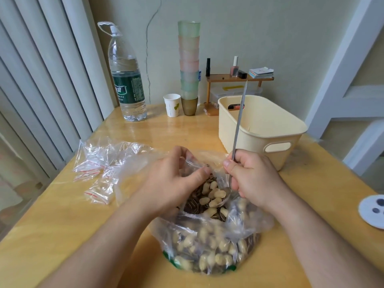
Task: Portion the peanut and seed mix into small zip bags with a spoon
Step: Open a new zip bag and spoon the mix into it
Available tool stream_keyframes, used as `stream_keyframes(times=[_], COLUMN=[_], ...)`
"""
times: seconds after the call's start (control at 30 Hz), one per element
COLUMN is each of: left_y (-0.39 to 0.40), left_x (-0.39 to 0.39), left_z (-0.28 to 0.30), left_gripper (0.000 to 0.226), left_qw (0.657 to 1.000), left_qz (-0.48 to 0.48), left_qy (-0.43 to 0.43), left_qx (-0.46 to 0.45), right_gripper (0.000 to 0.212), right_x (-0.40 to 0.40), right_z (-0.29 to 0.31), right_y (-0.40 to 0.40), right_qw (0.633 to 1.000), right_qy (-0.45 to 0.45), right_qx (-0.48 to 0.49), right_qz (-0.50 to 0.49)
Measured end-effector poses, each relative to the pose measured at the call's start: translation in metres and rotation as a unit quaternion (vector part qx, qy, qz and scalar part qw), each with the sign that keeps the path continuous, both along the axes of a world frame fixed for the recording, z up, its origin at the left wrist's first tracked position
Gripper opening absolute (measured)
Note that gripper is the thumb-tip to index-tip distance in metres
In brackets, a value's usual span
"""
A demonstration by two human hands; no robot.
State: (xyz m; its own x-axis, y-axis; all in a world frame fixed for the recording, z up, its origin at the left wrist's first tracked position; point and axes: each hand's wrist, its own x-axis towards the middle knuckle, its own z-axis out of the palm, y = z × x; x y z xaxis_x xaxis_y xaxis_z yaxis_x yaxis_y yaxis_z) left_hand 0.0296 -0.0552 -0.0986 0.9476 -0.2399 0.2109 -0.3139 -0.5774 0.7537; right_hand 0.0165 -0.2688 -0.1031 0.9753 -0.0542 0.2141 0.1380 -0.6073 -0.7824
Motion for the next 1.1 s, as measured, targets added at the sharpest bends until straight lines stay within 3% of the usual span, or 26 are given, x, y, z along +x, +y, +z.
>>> stream_keyframes(times=[0.07, 0.23, 0.47, 0.67, 0.77, 0.93, 1.1], left_y=[0.006, 0.000, -0.001, 0.010, 0.016, 0.030, 0.028], left_x=[0.005, 0.002, -0.001, 0.001, 0.001, 0.007, 0.009], left_z=[-0.001, 0.001, 0.002, 0.007, 0.012, 0.015, 0.008], left_gripper=[0.055, 0.042, 0.040, 0.050, 0.058, 0.051, 0.067], left_qw=[0.999, 0.998, 0.983, 0.986, 0.984, 0.982, 0.995], left_qz=[0.019, -0.020, -0.054, -0.040, -0.087, -0.133, -0.082], left_qy=[0.012, 0.024, 0.137, 0.111, 0.091, 0.044, -0.049], left_qx=[0.042, 0.050, -0.106, -0.122, -0.125, -0.130, -0.028], right_gripper=[0.031, 0.026, 0.020, 0.022, 0.022, 0.019, 0.017], right_x=[0.002, 0.002, 0.003, 0.006, 0.006, 0.000, -0.004], right_z=[0.000, -0.003, -0.010, -0.016, -0.012, 0.001, 0.012], right_y=[-0.001, 0.008, 0.015, 0.013, 0.009, 0.004, -0.009], right_qw=[1.000, 0.999, 0.999, 0.999, 0.997, 0.992, 0.983], right_qy=[0.003, -0.002, -0.014, 0.001, -0.015, -0.064, -0.132], right_qx=[-0.010, -0.013, -0.006, 0.046, 0.071, 0.110, 0.126], right_qz=[-0.013, -0.029, -0.038, -0.018, -0.019, -0.003, -0.007])
